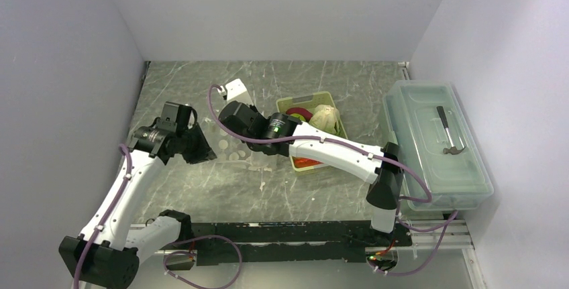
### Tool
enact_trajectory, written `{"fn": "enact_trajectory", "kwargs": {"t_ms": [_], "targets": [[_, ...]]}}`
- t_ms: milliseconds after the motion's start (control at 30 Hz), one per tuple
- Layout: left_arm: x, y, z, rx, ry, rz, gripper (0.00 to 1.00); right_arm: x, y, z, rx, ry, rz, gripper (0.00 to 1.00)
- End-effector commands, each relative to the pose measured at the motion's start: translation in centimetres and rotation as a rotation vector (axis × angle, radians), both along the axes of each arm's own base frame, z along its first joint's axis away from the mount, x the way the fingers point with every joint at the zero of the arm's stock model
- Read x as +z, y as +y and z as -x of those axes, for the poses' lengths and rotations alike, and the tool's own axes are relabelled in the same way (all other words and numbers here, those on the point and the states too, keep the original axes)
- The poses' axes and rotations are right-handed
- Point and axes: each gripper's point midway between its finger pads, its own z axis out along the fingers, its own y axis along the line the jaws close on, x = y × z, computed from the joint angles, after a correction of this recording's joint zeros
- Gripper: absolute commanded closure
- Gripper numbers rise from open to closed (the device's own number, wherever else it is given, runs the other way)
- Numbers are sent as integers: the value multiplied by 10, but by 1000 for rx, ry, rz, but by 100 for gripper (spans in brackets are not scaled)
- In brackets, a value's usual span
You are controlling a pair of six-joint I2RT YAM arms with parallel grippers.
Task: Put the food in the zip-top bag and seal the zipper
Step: Open the zipper of the food storage bag at the center of the board.
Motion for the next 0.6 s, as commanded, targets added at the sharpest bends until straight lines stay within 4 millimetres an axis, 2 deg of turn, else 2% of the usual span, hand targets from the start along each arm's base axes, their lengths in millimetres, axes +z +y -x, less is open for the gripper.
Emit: {"fn": "enact_trajectory", "kwargs": {"t_ms": [0,100,367,567], "targets": [[20,-4,-8,6,-75,37,92,16,4,-2,-10,-10,-56,100],[26,-1,-8,-2,-89,20,100,16,0,-2,-17,-13,-60,100],[59,27,-15,-21,-157,-154,100,21,-16,-10,-34,-7,-95,100],[73,46,-19,-32,-176,-274,100,17,-25,-18,-40,23,-133,100]]}}
